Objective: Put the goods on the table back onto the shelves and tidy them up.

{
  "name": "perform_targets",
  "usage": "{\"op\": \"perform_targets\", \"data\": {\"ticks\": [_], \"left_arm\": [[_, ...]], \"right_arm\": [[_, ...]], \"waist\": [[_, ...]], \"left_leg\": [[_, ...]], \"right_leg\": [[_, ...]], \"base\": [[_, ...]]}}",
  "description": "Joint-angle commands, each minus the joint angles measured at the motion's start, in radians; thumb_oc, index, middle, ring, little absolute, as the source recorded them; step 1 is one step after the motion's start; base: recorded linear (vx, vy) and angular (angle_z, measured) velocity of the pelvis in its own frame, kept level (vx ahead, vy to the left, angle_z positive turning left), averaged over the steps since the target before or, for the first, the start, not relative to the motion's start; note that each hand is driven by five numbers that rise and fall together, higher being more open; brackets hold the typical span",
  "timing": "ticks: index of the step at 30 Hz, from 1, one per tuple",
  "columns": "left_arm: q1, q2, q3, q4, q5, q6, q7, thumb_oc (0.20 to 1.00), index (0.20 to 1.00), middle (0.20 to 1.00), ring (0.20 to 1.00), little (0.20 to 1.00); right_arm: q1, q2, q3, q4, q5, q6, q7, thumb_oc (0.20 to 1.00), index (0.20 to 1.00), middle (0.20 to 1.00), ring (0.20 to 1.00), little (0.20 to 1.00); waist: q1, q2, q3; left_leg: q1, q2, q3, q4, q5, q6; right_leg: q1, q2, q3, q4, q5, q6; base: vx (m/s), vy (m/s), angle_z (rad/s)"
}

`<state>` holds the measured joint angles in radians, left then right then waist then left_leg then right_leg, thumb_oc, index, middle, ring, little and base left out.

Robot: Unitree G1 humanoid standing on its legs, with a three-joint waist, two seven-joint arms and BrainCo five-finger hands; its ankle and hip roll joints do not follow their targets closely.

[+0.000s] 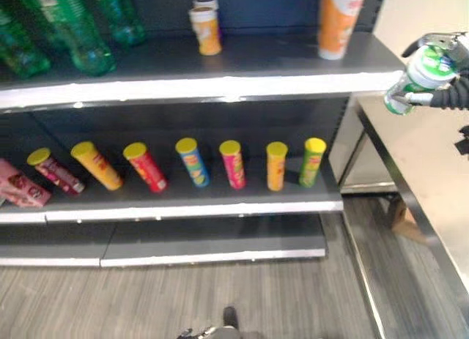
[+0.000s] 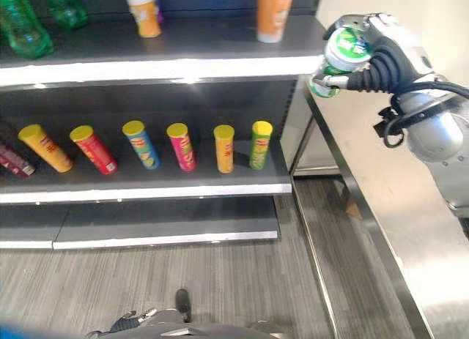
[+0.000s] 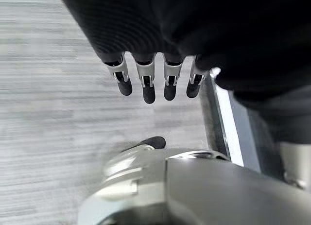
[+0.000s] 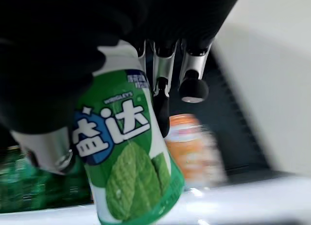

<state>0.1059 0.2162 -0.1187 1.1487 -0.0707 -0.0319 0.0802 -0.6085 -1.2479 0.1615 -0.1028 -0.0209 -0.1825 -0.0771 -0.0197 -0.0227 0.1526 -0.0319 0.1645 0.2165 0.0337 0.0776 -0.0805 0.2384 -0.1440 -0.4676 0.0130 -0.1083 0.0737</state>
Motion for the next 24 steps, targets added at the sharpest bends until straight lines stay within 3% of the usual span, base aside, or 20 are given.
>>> {"op": "perform_targets", "data": {"ticks": [1,4,6,9,11,13,24], "left_arm": [[-0.024,0.06,-0.04,0.015,0.03,-0.001,0.016,1.0,1.0,1.0,1.0,1.0],[-0.021,0.075,-0.049,0.007,0.042,-0.004,0.014,1.0,1.0,1.0,1.0,1.0],[-0.028,0.095,-0.051,-0.002,0.043,-0.003,0.015,1.0,1.0,1.0,1.0,1.0],[-0.041,0.127,-0.06,-0.018,0.029,-0.007,0.012,1.0,1.0,1.0,1.0,1.0],[-0.051,0.14,-0.06,-0.018,0.011,-0.01,0.007,1.0,1.0,1.0,1.0,1.0],[-0.042,0.146,-0.054,-0.02,-0.013,-0.016,0.002,1.0,1.0,1.0,1.0,1.0],[-0.016,0.098,-0.056,0.001,-0.055,-0.019,-0.002,1.0,1.0,1.0,1.0,1.0]], "right_arm": [[-0.09,-0.001,0.061,0.046,-0.008,0.011,-0.02,0.2,0.2,0.2,0.2,0.2],[-0.208,0.003,0.178,0.104,-0.042,0.023,-0.025,0.2,0.2,0.2,0.2,0.2],[-0.282,-0.005,0.243,0.132,-0.049,0.031,-0.027,0.2,0.2,0.2,0.2,0.2],[-0.362,-0.037,0.314,0.182,-0.03,0.042,-0.023,0.2,0.2,0.2,0.2,0.2],[-0.479,-0.041,0.409,0.236,0.0,0.036,-0.027,0.2,0.2,0.2,0.2,0.2],[-0.589,-0.041,0.497,0.291,0.035,0.04,-0.023,0.2,0.2,0.2,0.2,0.2],[-0.685,0.069,0.608,0.49,0.089,0.056,0.022,0.2,0.2,0.2,0.2,0.2]], "waist": [[0.035,-0.028,-0.038],[0.047,-0.033,-0.042],[0.05,-0.04,-0.032],[0.048,-0.047,-0.024],[0.045,-0.047,-0.02],[0.047,-0.06,-0.019],[0.074,-0.075,-0.058]], "left_leg": [[0.049,-0.005,-0.05,-0.005,-0.093,-0.063],[0.069,-0.068,-0.046,-0.03,-0.115,-0.029],[0.078,-0.086,-0.053,-0.046,-0.116,-0.02],[0.075,-0.089,-0.097,-0.066,-0.108,-0.02],[0.06,-0.093,-0.122,-0.063,-0.104,-0.021],[0.041,-0.098,-0.152,-0.037,-0.107,-0.029],[0.044,-0.069,-0.18,-0.039,-0.101,-0.055]], "right_leg": [[-0.122,-0.08,0.119,0.014,0.034,0.093],[-0.163,-0.16,0.119,0.116,0.051,0.123],[-0.195,-0.179,0.139,0.192,0.063,0.131],[-0.23,-0.123,0.236,0.19,0.057,0.126],[-0.266,-0.078,0.302,0.113,0.071,0.118],[-0.241,-0.065,0.344,0.034,0.082,0.119],[-0.15,-0.038,0.294,-0.051,0.069,0.099]], "base": [[0.03,0.296,0.52],[0.04,0.28,0.37],[0.02,0.146,0.35],[0.02,0.004,0.35],[0.02,-0.022,0.83],[0.05,-0.088,0.69],[0.05,-0.071,0.2]]}}
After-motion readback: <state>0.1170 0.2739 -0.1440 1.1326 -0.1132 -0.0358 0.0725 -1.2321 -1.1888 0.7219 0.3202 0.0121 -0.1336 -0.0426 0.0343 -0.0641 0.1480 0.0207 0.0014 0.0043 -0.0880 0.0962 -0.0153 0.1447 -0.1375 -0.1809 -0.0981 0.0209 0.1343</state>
